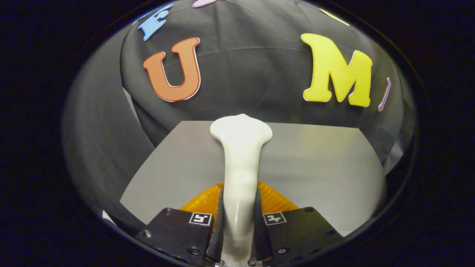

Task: Iron the clothes twice with a garment steamer, once on the left side and once on the right side.

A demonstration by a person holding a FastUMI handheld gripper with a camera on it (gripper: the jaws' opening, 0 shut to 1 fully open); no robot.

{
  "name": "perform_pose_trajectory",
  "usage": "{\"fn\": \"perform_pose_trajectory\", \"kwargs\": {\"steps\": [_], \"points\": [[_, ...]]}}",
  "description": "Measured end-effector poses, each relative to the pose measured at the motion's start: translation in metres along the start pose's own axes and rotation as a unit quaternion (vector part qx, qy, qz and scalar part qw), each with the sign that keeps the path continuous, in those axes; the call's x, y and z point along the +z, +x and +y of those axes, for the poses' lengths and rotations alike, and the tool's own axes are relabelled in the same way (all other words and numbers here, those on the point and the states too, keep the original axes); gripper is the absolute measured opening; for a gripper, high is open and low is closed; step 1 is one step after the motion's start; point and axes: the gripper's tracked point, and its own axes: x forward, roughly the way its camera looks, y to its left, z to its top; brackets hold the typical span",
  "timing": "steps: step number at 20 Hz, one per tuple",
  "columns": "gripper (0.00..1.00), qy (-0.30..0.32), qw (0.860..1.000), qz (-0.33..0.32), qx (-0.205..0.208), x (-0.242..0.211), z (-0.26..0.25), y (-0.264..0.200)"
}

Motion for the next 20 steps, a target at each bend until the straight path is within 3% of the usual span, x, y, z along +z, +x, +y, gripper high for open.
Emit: {"fn": "perform_pose_trajectory", "kwargs": {"steps": [12,20], "points": [[0.3,-0.003,0.993,-0.087,0.077,0.017,0.001,-0.074],[0.3,-0.001,0.975,-0.193,0.11,0.049,-0.018,-0.159]]}}
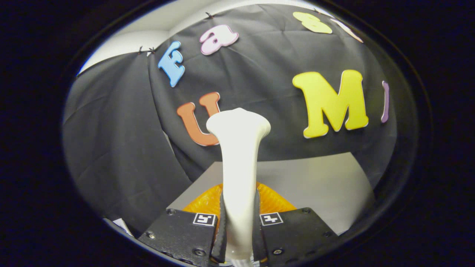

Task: Iron the clothes twice with a garment steamer, once on the left side and once on the right side.

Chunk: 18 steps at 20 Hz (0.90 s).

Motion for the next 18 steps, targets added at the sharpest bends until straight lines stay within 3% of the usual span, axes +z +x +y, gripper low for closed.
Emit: {"fn": "perform_pose_trajectory", "kwargs": {"steps": [7,18], "points": [[0.3,-0.01,0.995,-0.096,0.011,0.059,-0.018,-0.106],[0.3,-0.005,0.968,-0.227,-0.108,0.12,-0.125,-0.283]]}}
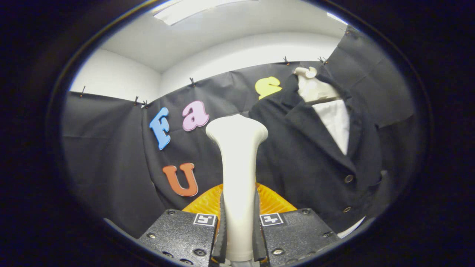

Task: Iron the clothes twice with a garment steamer, once on the left side and once on the right side.

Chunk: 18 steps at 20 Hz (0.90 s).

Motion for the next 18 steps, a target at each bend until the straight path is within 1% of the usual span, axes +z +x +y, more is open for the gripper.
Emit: {"fn": "perform_pose_trajectory", "kwargs": {"steps": [4,6,10,12,15,18], "points": [[0.3,-0.021,0.999,-0.022,-0.038,0.028,-0.052,-0.039],[0.3,-0.041,0.997,-0.026,-0.063,0.034,-0.076,-0.049],[0.3,-0.043,0.995,-0.032,-0.081,0.051,-0.101,-0.065],[0.3,-0.054,0.995,-0.033,-0.08,0.048,-0.105,-0.071],[0.3,-0.07,0.995,-0.009,-0.071,0.03,-0.103,-0.067],[0.3,-0.086,0.993,0.005,-0.077,0.011,-0.116,-0.06]]}}
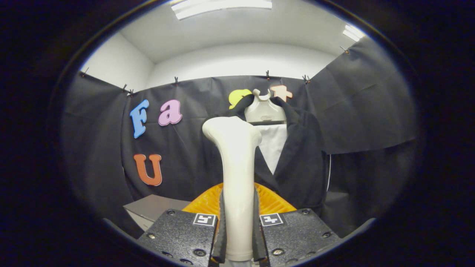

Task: Iron the clothes twice with a garment steamer, once on the left side and once on the right side.

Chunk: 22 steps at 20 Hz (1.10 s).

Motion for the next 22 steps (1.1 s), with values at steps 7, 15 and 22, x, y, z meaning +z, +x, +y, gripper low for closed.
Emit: {"fn": "perform_pose_trajectory", "kwargs": {"steps": [7,15,22], "points": [[0.3,0.0,0.999,0.047,0.012,-0.058,-0.033,0.008],[0.3,0.008,0.995,0.094,0.017,-0.118,-0.053,-0.009],[0.3,0.003,0.991,0.134,0.016,-0.175,-0.057,-0.031]]}}
